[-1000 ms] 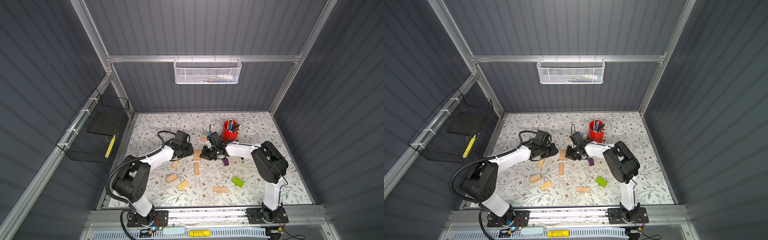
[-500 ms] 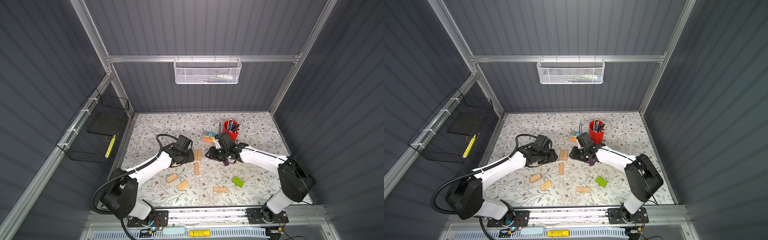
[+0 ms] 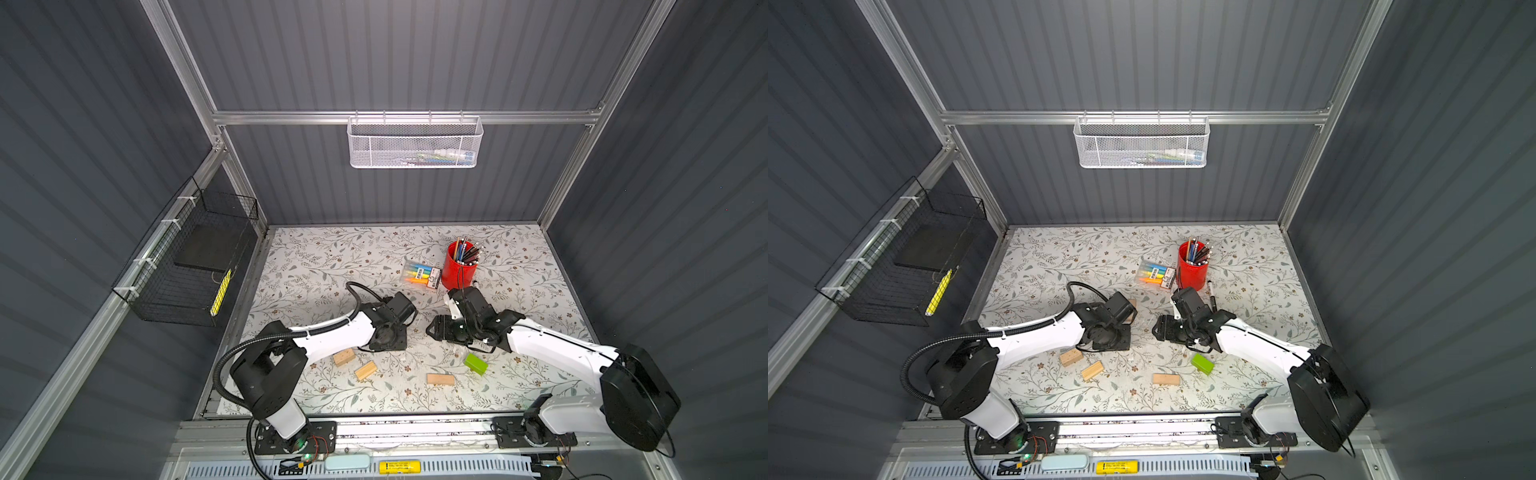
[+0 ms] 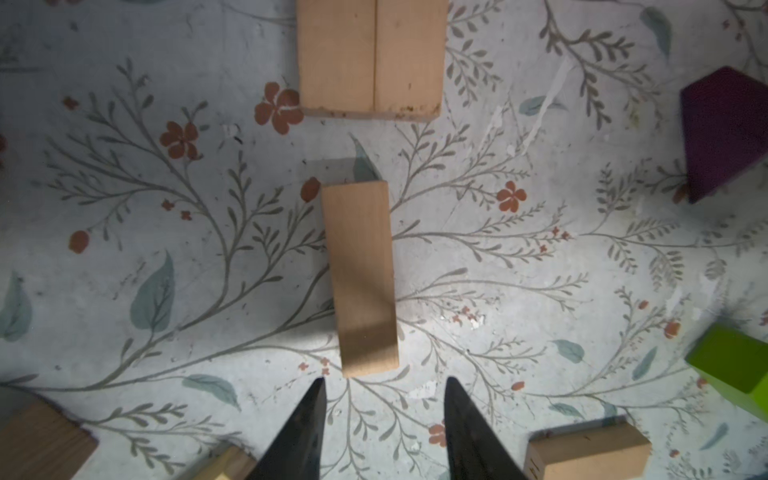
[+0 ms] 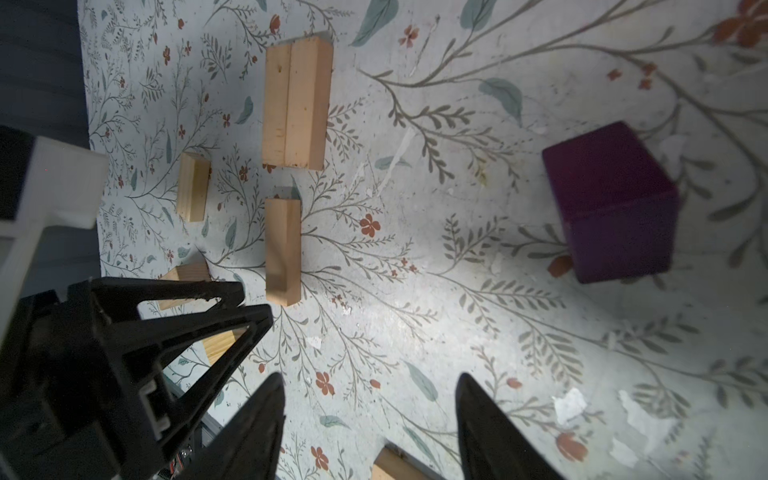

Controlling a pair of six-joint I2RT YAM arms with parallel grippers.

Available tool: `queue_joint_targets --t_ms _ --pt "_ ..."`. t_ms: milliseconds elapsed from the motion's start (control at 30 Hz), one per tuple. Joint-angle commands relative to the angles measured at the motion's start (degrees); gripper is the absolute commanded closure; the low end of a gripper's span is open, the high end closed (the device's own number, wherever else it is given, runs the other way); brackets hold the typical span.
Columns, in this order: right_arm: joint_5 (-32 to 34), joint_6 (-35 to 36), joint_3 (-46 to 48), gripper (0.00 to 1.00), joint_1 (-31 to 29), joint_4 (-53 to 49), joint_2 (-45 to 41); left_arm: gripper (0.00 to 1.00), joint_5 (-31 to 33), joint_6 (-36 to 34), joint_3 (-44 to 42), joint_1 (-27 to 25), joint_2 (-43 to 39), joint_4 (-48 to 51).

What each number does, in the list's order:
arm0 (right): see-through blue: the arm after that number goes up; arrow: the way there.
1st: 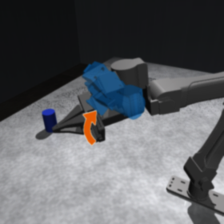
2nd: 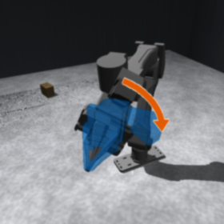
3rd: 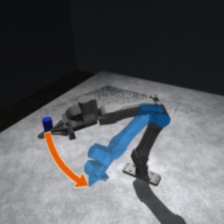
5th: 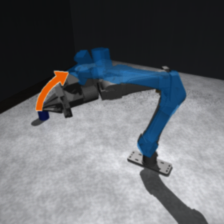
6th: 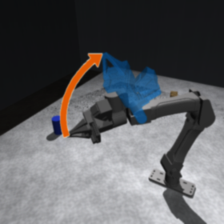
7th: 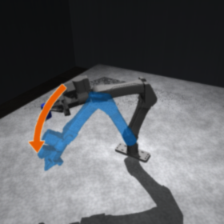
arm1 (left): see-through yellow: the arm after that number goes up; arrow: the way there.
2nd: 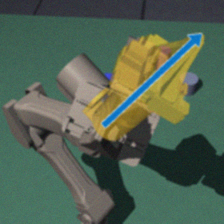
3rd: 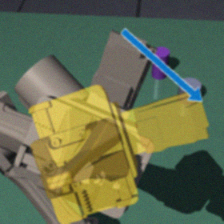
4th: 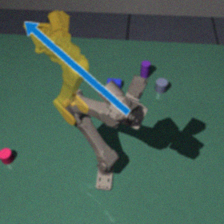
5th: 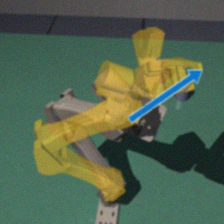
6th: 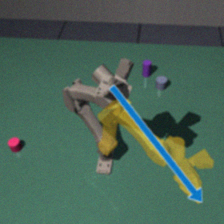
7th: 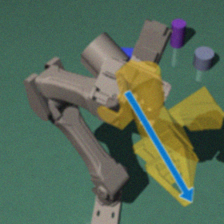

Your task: Build the wood block tower

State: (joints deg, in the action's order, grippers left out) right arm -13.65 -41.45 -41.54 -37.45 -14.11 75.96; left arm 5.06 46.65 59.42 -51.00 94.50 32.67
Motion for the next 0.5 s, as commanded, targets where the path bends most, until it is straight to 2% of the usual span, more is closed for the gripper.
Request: queue_joint_targets --t_ms 0,200,467 --pt "0.1 0.4 1.1 0.31 0.0 0.8 -1.4 0.54 4.6 1.6 2.7 -0.2 1.4 3.1" --pt "-1.0 0.7 1.3 0.21 0.1 1.1 -1.0 0.56 7.5 2.8 4.0 -0.2 4.7 4.0" --pt "-1.3 1.7 1.6 0.11 0.7 1.0 -1.6 0.59 6.6 3.4 4.5 -0.2 6.9 1.2"
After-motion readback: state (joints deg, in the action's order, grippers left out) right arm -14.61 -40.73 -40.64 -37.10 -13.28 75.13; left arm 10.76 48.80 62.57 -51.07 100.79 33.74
